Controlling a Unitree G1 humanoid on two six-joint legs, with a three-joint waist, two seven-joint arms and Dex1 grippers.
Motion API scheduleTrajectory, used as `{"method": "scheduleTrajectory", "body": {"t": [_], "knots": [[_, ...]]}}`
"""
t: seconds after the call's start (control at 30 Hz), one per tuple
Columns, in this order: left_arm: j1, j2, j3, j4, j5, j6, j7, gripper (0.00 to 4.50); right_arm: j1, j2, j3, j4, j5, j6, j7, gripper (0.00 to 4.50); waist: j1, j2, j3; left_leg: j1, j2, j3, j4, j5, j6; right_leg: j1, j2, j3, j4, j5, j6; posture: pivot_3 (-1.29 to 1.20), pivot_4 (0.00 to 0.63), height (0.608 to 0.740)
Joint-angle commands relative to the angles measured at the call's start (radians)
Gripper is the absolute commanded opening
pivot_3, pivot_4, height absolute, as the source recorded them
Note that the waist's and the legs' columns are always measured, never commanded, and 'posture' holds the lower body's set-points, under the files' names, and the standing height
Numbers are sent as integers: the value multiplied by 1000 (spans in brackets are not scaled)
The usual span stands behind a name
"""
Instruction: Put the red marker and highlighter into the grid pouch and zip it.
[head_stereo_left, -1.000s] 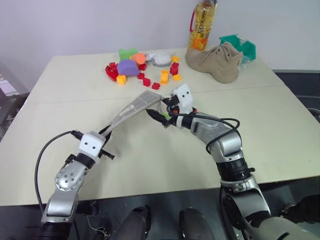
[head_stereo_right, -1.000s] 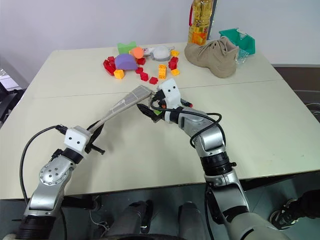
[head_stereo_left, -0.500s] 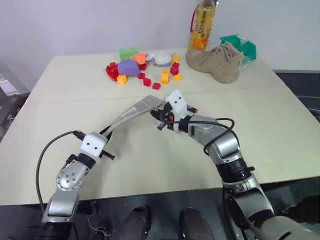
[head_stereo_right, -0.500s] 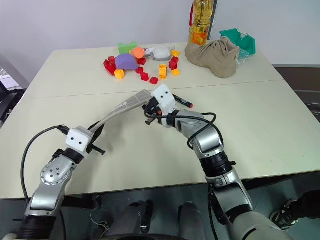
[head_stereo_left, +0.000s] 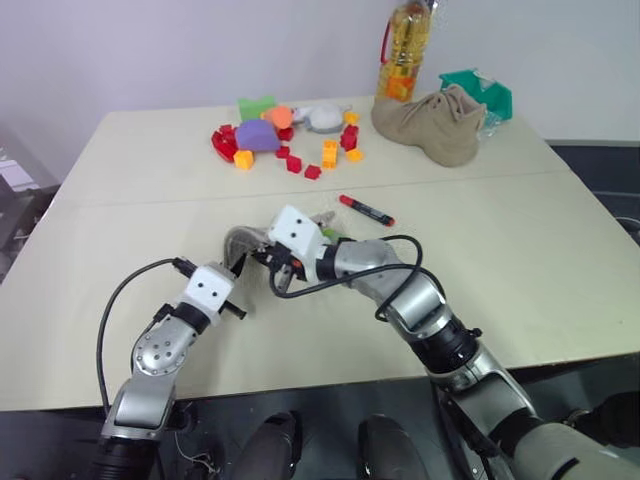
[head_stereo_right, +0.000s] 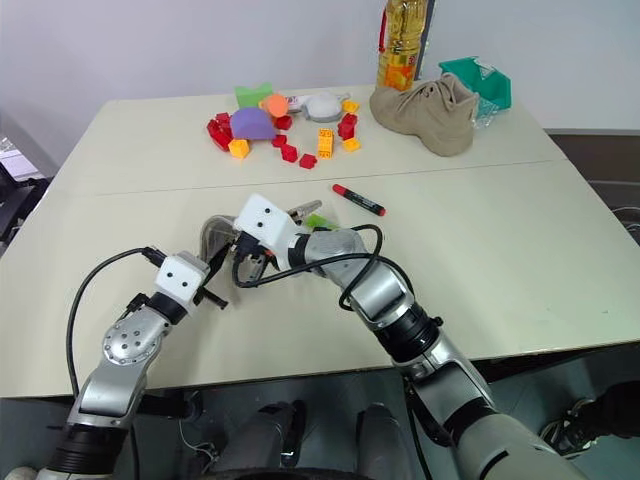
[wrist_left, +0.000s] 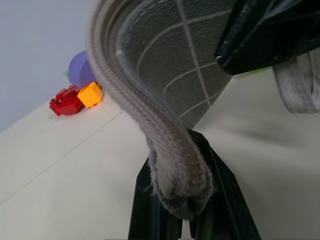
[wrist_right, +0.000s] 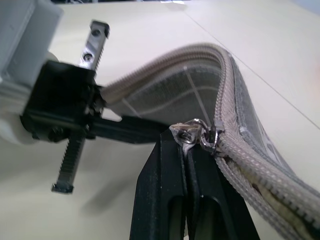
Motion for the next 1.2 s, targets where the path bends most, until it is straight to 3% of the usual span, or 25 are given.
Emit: {"method": "scheduleTrajectory", "body": {"t": [0.03,0.33,0.5,0.6,0.7,1.2], "knots": [[4,12,-8,-70,-4,-25,-22,0,-37,26,17,-45,-3,-8,16,24,-1,0,0,0,0,0,0,0,0,0,0,0,0,0,0,0,150,740],[63,71,89,-102,-18,-30,-18,0,1,-59,-110,-22,-3,31,-28,24,1,0,0,0,0,0,0,0,0,-1,0,0,0,0,0,0,150,740],[54,80,117,-83,-18,-36,-10,0,33,-48,-185,-27,41,87,-56,24,0,0,0,0,0,0,-1,0,0,0,0,0,0,0,0,0,150,740],[39,73,108,-79,-6,-34,-3,0,41,-34,-206,-45,73,128,-58,940,0,0,0,0,0,0,-1,0,0,1,0,0,0,0,0,0,150,740],[29,59,94,-74,16,-34,18,0,47,-11,-225,-63,79,159,-96,2381,-1,0,0,0,0,0,-1,0,0,1,0,0,0,0,0,0,150,740],[5,22,93,-46,110,-40,134,0,44,25,-323,-112,155,286,-186,2381,0,0,0,0,0,0,-1,0,0,1,0,0,0,0,0,0,150,740]]}}
